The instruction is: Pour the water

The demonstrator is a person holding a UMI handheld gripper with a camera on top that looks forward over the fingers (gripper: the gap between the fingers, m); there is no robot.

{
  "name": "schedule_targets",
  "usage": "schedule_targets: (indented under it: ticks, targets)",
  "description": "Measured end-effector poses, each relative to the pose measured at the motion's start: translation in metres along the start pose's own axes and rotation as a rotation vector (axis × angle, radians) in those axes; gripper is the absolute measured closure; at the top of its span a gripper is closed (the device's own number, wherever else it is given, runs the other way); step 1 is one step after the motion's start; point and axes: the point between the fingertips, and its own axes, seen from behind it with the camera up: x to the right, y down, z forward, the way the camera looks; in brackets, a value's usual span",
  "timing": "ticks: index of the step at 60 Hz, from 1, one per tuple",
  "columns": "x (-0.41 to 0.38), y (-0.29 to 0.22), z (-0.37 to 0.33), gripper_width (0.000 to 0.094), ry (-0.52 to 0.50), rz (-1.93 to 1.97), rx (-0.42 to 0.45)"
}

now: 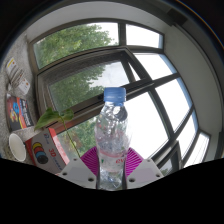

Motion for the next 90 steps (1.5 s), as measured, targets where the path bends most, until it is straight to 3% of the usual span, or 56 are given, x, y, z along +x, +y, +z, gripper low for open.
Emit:
schedule_targets:
  ticks: [8,15,23,39,40,43,53,55,58,74,90]
  targets:
    - [0.001,0.027,-0.019,0.0646,-0.026,0.608,-0.106]
    - [-0.066,0.058,-0.036,0.0645,-0.106,0.955,-0.216]
    - [-0.173,0.104,-0.06,0.0647,-0.196,1.083,-0.356]
    - [-0.293,0.173,-0.106,0.0638,-0.313,1.083,-0.554]
    - [-0.283,0.167,-0.1,0.0641,-0.28,1.087,-0.495]
    - [-0.284,0.167,-0.106,0.0638,-0.263,1.067,-0.48]
    - [-0.289,0.174,-0.108,0.0421,-0.255,1.061,-0.55]
    - [-0.294,0.176,-0.113,0.0311,-0.268,1.051,-0.593]
    - [-0.298,0.176,-0.122,0.0065,-0.294,1.04,-0.645]
    - [-0.256,0.144,-0.19,0.0082,-0.266,1.041,-0.798]
    - [-0.2,0.093,-0.278,0.0084,-0.249,1.012,-0.853]
